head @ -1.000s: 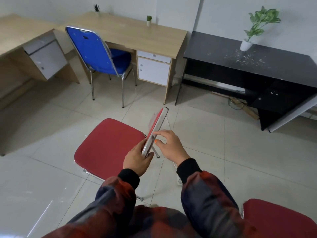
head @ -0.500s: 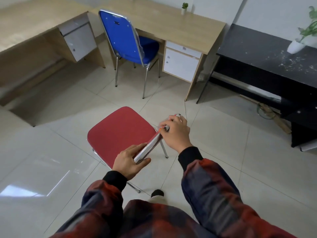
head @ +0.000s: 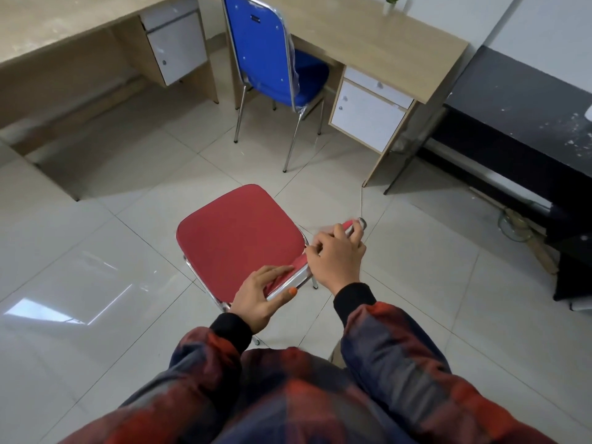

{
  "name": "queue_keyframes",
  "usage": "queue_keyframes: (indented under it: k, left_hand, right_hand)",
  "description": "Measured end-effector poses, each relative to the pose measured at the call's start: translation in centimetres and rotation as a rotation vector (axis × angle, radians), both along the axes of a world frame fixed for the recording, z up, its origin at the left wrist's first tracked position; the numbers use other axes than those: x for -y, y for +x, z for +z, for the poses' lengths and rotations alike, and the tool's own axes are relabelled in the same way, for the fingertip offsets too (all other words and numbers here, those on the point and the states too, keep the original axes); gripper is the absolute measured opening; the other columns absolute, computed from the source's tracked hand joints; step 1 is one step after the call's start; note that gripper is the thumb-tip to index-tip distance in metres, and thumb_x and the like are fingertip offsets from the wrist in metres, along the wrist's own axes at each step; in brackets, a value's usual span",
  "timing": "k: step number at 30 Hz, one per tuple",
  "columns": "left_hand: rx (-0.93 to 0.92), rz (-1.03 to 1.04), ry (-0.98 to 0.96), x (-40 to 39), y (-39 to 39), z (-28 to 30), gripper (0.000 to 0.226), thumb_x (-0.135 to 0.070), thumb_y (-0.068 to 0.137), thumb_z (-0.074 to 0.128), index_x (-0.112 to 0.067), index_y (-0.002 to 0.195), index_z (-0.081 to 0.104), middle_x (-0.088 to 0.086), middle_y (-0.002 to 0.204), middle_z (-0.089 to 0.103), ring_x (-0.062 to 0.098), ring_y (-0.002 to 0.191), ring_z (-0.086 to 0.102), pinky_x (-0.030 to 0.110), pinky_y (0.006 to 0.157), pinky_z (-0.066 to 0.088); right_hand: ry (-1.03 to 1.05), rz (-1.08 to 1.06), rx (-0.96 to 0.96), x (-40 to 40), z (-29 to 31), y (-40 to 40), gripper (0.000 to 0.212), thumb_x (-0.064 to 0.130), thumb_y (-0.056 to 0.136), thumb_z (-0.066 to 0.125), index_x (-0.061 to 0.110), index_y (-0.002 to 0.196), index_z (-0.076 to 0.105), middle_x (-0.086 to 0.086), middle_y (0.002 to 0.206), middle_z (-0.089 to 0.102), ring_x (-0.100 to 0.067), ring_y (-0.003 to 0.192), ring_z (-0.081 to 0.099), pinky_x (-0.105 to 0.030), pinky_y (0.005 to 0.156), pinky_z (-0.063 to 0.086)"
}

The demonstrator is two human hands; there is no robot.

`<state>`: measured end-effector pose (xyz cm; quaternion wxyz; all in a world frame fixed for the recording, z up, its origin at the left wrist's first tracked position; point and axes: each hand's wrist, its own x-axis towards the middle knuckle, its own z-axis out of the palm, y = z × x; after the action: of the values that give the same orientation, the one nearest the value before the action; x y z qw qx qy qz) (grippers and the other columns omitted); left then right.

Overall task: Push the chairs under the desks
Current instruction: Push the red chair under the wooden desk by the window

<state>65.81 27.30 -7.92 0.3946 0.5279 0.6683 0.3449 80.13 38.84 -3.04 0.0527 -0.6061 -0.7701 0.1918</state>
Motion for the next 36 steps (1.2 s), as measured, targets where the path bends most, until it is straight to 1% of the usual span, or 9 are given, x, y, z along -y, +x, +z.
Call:
queue_keyframes:
  k: [7, 10, 18, 21, 24, 28, 31, 34, 36]
  left_hand:
    - [0.050, 0.032, -0.002, 0.0, 0.0, -0.2, 0.073, -0.086, 0.071, 0.046, -0.039, 0.124, 0.063, -0.020, 0.117, 0.060, 0.009, 0.109, 0.055, 0.042, 0.094, 0.046]
    - [0.080, 0.047, -0.013, 0.1, 0.1, -0.3, 0.067, -0.079, 0.072, 0.052, -0.038, 0.123, 0.064, -0.019, 0.117, 0.060, 0.009, 0.110, 0.054, 0.038, 0.095, 0.045]
    - [0.144, 0.121, -0.058, 0.3, 0.4, 0.0, 0.063, -0.072, 0.069, 0.056, -0.035, 0.118, 0.067, -0.017, 0.112, 0.063, 0.005, 0.104, 0.058, 0.026, 0.089, 0.045]
    - [0.167, 0.185, -0.081, 0.4, 0.6, 0.0, 0.060, -0.071, 0.067, 0.060, -0.035, 0.115, 0.068, -0.017, 0.110, 0.066, 0.003, 0.102, 0.060, 0.029, 0.090, 0.049]
    - [0.175, 0.217, -0.115, 0.2, 1.0, 0.2, 0.062, -0.070, 0.066, 0.061, -0.033, 0.115, 0.069, -0.017, 0.109, 0.066, 0.002, 0.102, 0.061, 0.028, 0.090, 0.050]
    - [0.090, 0.220, -0.182, -0.2, 1.6, 1.0, 0.066, -0.071, 0.066, 0.055, -0.031, 0.115, 0.069, -0.014, 0.109, 0.068, 0.004, 0.099, 0.061, 0.028, 0.089, 0.049]
    - [-0.004, 0.255, -0.277, -1.1, 2.6, 2.4, 0.067, -0.071, 0.064, 0.048, -0.027, 0.110, 0.069, -0.008, 0.103, 0.067, 0.012, 0.094, 0.061, 0.026, 0.081, 0.045]
    - [-0.198, 0.267, -0.384, -3.1, 4.6, 3.8, 0.046, -0.065, 0.075, 0.044, -0.025, 0.091, 0.062, 0.000, 0.092, 0.063, 0.021, 0.088, 0.058, 0.030, 0.073, 0.041]
    - [-0.278, 0.292, -0.432, -3.7, 5.6, 4.1, 0.041, -0.062, 0.086, 0.041, -0.028, 0.084, 0.062, 0.003, 0.093, 0.063, 0.025, 0.089, 0.057, 0.033, 0.075, 0.043]
  right_hand:
    - [0.025, -0.009, 0.021, -0.1, -0.4, -0.1, 0.020, 0.035, 0.095, 0.051, 0.024, 0.087, 0.066, -0.001, 0.126, 0.054, -0.034, 0.147, 0.007, -0.051, 0.108, 0.031]
    - [0.051, -0.006, 0.031, -0.1, -0.7, -0.1, 0.020, 0.035, 0.095, 0.052, 0.024, 0.086, 0.066, -0.002, 0.125, 0.056, -0.034, 0.146, 0.008, -0.052, 0.109, 0.031]
    - [0.195, -0.039, -0.088, 0.1, -1.8, 0.0, 0.036, 0.040, 0.085, 0.042, 0.017, 0.074, 0.068, -0.004, 0.101, 0.066, -0.038, 0.138, 0.028, -0.055, 0.102, 0.035]
    - [0.244, -0.054, -0.170, 0.1, -2.3, 0.1, 0.042, 0.043, 0.083, 0.037, 0.016, 0.070, 0.066, -0.005, 0.097, 0.067, -0.040, 0.135, 0.034, -0.055, 0.100, 0.034]
    - [0.243, -0.045, -0.193, -0.1, -2.6, 0.3, 0.037, 0.039, 0.084, 0.042, 0.015, 0.069, 0.066, -0.005, 0.097, 0.066, -0.041, 0.135, 0.035, -0.056, 0.101, 0.032]
    - [0.223, 0.029, -0.179, -0.4, -3.0, 1.1, 0.029, 0.036, 0.083, 0.048, 0.016, 0.069, 0.064, -0.006, 0.098, 0.065, -0.043, 0.134, 0.035, -0.062, 0.104, 0.028]
    - [0.179, 0.193, -0.054, -1.2, -2.7, 2.2, 0.039, 0.047, 0.086, 0.040, 0.021, 0.076, 0.067, -0.003, 0.104, 0.064, -0.040, 0.133, 0.038, -0.065, 0.109, 0.018]
    - [0.177, 0.383, 0.004, -2.7, -2.5, 3.9, 0.049, 0.062, 0.091, 0.034, 0.027, 0.083, 0.068, 0.004, 0.102, 0.062, -0.029, 0.117, 0.047, -0.061, 0.109, 0.017]
    - [0.161, 0.475, 0.018, -3.6, -2.1, 4.9, 0.053, 0.069, 0.093, 0.033, 0.030, 0.086, 0.068, 0.006, 0.102, 0.062, -0.025, 0.111, 0.047, -0.058, 0.108, 0.019]
